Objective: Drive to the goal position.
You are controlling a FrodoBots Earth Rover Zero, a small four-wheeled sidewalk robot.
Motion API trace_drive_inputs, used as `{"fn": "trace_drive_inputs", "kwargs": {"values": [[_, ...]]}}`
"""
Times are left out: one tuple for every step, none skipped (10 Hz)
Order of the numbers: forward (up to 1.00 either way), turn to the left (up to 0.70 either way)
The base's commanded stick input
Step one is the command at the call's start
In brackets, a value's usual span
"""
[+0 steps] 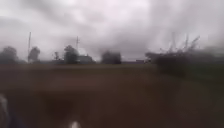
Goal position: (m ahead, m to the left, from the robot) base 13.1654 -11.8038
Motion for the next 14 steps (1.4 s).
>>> {"fn": "trace_drive_inputs", "kwargs": {"values": [[0.70, 0.00], [0.70, 0.00], [0.70, 0.00], [0.70, 0.00], [0.70, 0.00], [0.70, 0.00], [0.70, 0.00], [0.70, 0.00], [0.70, 0.00], [0.70, 0.00], [0.70, 0.00], [0.70, 0.00], [0.70, 0.00], [0.70, 0.00]]}}
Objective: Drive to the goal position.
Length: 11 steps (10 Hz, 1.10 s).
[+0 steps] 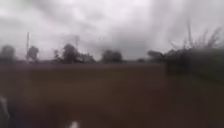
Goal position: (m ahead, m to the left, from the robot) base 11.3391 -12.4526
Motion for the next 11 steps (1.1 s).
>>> {"fn": "trace_drive_inputs", "kwargs": {"values": [[0.70, 0.00], [0.70, 0.00], [0.70, 0.00], [0.70, 0.00], [0.70, 0.00], [0.70, 0.00], [0.70, 0.00], [0.70, 0.00], [0.70, 0.00], [0.70, 0.00], [0.70, 0.00]]}}
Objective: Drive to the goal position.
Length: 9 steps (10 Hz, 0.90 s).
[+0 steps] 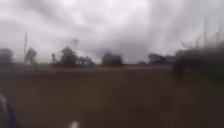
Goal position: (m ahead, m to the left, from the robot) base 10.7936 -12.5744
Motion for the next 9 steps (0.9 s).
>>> {"fn": "trace_drive_inputs", "kwargs": {"values": [[0.70, 0.00], [0.70, 0.00], [0.70, 0.00], [0.70, 0.00], [0.70, 0.00], [0.70, 0.00], [0.70, 0.00], [0.70, 0.00], [0.70, 0.00]]}}
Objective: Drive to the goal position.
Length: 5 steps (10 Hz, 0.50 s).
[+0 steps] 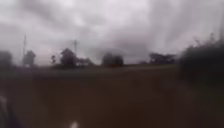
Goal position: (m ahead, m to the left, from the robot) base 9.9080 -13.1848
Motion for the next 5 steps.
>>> {"fn": "trace_drive_inputs", "kwargs": {"values": [[0.70, 0.00], [0.70, 0.00], [0.70, 0.00], [0.70, 0.00], [0.70, 0.00]]}}
